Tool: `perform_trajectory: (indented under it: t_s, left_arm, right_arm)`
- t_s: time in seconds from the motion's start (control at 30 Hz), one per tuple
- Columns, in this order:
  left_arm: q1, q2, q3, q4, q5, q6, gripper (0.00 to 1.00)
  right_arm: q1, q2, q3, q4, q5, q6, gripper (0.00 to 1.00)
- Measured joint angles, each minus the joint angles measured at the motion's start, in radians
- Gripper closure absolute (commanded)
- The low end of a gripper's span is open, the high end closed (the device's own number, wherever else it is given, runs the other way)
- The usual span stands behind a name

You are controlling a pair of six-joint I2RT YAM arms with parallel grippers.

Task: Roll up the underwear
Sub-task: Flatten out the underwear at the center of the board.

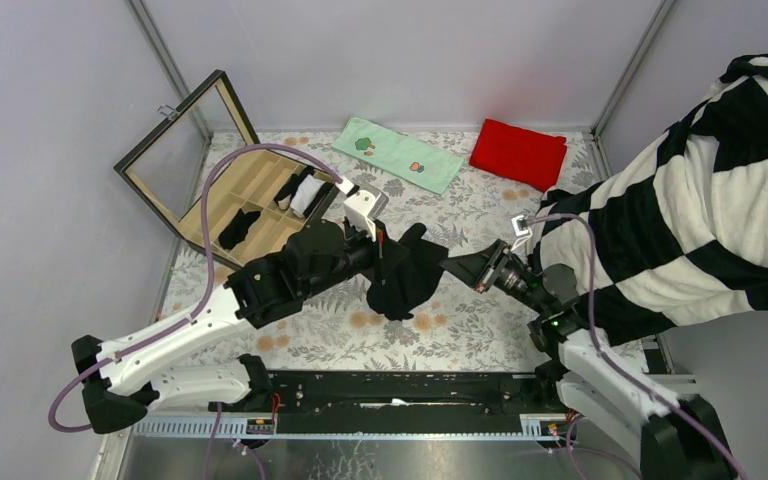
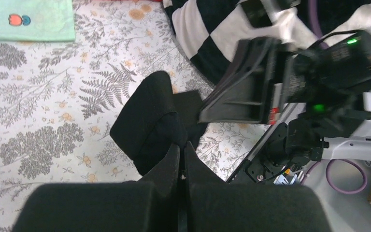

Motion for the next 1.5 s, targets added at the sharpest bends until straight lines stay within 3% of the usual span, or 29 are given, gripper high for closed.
perform_trajectory:
  t_s: [0.13, 0.27, 0.43, 0.5, 0.6, 0.73, 0.87, 0.9, 0.97, 1.0, 1.1, 1.2, 1.37, 1.5]
  left_arm:
    - [0.000, 0.000, -0.037, 0.016, -0.014, -0.036, 1.00]
    - [0.000, 0.045, -0.047, 0.071, 0.034, -0.077, 0.97]
    - [0.002, 0.187, -0.046, 0.204, 0.119, -0.124, 0.60]
    - [0.016, 0.240, -0.046, 0.245, 0.141, -0.144, 0.43]
    - [0.072, 0.304, -0.046, 0.291, 0.187, -0.187, 0.27]
    - [0.208, 0.290, -0.069, 0.285, 0.188, -0.234, 0.18]
    - [0.386, 0.071, -0.178, 0.208, 0.153, -0.247, 0.15]
    - [0.425, 0.012, -0.190, 0.177, 0.133, -0.243, 0.14]
    - [0.481, -0.093, -0.195, 0.114, 0.101, -0.225, 0.13]
    - [0.488, -0.126, -0.195, 0.093, 0.089, -0.217, 0.13]
    - [0.494, -0.206, -0.205, 0.025, 0.062, -0.193, 0.12]
    - [0.497, -0.233, -0.244, -0.023, 0.050, -0.182, 0.10]
    - [0.498, -0.210, -0.303, -0.077, 0.056, -0.176, 0.10]
    - [0.498, -0.166, -0.341, -0.074, 0.108, -0.182, 0.10]
  right_arm:
    - [0.000, -0.275, 0.116, -0.412, 0.091, -0.133, 1.00]
    - [0.000, -0.437, 0.336, -0.834, 0.214, -0.287, 1.00]
    - [0.000, -0.435, 0.665, -1.226, 0.269, -0.460, 1.00]
    - [0.000, -0.416, 0.757, -1.325, 0.263, -0.498, 1.00]
    - [0.000, -0.369, 0.863, -1.431, 0.235, -0.527, 1.00]
    - [0.000, -0.258, 0.921, -1.461, 0.148, -0.515, 1.00]
    - [0.014, -0.145, 0.795, -1.365, 0.067, -0.446, 1.00]
    - [0.035, -0.105, 0.760, -1.346, 0.070, -0.432, 0.94]
    - [0.118, -0.005, 0.722, -1.323, 0.092, -0.412, 0.63]
    - [0.193, 0.081, 0.720, -1.305, 0.114, -0.407, 0.56]
    - [0.361, 0.316, 0.731, -1.201, 0.116, -0.408, 0.46]
    - [0.415, 0.449, 0.731, -1.154, 0.149, -0.410, 0.37]
    - [0.412, 0.407, 0.742, -1.226, 0.365, -0.467, 0.33]
    - [0.412, 0.312, 0.749, -1.382, 0.583, -0.554, 0.31]
